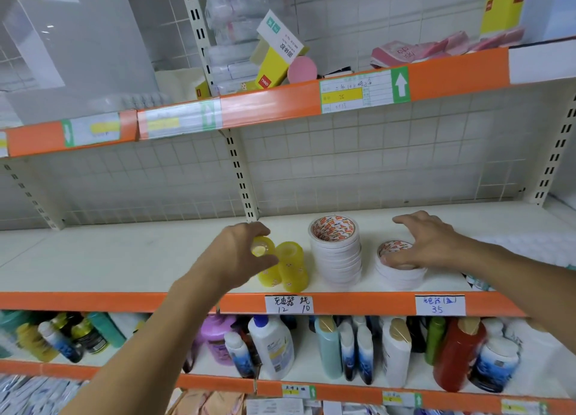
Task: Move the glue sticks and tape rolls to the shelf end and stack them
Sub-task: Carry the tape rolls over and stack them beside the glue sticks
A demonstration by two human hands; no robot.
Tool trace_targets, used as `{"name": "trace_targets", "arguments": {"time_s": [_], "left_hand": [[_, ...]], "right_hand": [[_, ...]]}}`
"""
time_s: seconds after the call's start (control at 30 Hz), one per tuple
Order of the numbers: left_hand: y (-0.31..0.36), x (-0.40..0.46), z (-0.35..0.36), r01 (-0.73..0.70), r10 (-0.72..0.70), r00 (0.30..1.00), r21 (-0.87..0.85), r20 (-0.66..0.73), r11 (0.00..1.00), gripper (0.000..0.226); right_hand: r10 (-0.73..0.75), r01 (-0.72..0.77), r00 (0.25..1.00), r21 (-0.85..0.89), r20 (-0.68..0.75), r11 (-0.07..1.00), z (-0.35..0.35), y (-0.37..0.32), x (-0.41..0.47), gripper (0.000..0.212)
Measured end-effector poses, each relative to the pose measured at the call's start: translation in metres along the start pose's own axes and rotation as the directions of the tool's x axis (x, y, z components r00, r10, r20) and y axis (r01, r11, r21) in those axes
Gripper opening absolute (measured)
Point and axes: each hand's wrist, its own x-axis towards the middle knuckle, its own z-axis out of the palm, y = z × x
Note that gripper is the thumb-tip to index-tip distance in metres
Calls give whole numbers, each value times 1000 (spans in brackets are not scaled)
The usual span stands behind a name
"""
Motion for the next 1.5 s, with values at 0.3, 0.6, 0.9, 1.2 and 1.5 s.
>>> {"name": "trace_targets", "arguments": {"time_s": [0.3, 0.6, 0.9, 1.2, 1.5], "left_hand": [[-34, 21, 11, 16, -13, 997, -41, 70, 999, 59], [-46, 38, 23, -12, 23, 995, -102, 100, 995, 55], [-51, 49, 30, -56, 77, 980, -117, 185, 992, 55], [-54, 54, 38, -55, 74, 978, -104, 193, 993, 53], [-56, 59, 40, -52, 71, 976, -97, 207, 994, 53]], "right_hand": [[-4, 4, 999, -16, -37, 1000, -2, -3, -4, 94], [16, -17, 999, -12, -36, 1000, 1, 0, -9, 91], [2, -2, 998, -4, -61, 1000, 3, -9, -10, 85], [-1, 0, 997, -9, -75, 1000, 8, -6, -16, 84], [-1, 2, 997, 11, -79, 1000, 16, 1, -14, 81]]}}
